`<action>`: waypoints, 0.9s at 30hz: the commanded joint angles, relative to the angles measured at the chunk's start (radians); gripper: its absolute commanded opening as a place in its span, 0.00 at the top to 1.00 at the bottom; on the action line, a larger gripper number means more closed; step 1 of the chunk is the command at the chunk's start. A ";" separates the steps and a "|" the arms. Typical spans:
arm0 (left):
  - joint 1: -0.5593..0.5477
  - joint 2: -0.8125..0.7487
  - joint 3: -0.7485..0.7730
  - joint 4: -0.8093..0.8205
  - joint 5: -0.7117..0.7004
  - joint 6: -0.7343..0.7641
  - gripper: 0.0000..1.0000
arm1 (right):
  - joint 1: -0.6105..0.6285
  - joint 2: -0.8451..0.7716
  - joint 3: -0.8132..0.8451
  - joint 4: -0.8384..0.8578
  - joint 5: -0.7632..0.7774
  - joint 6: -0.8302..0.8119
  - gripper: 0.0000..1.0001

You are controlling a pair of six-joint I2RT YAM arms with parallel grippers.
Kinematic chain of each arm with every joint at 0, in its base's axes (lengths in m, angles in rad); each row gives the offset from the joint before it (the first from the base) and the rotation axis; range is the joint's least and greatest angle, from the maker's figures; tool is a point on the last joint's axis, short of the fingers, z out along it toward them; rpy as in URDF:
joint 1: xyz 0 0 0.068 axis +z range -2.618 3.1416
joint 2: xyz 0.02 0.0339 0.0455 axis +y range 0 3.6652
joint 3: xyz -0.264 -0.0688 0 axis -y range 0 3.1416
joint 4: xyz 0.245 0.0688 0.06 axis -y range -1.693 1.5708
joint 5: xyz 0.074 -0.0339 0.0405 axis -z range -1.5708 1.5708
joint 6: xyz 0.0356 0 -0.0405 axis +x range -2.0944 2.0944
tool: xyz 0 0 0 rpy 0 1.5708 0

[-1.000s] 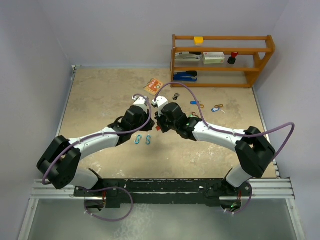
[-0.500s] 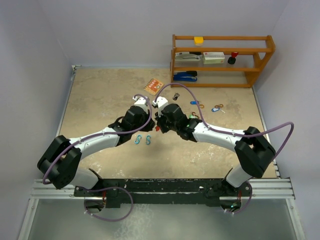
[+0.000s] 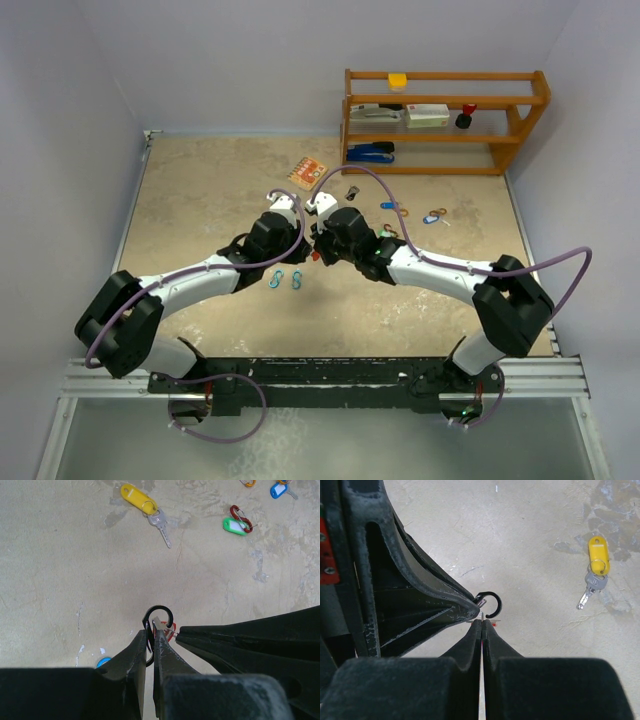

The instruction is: Put the keys on the keyring

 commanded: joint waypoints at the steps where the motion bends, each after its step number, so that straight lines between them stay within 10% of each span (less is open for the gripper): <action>1: -0.004 -0.030 0.022 0.045 0.011 0.016 1.00 | 0.006 -0.032 0.006 0.033 0.010 -0.005 1.00; 27: -0.010 -0.063 0.017 -0.009 0.044 0.037 1.00 | 0.006 -0.042 0.016 0.012 0.071 -0.015 1.00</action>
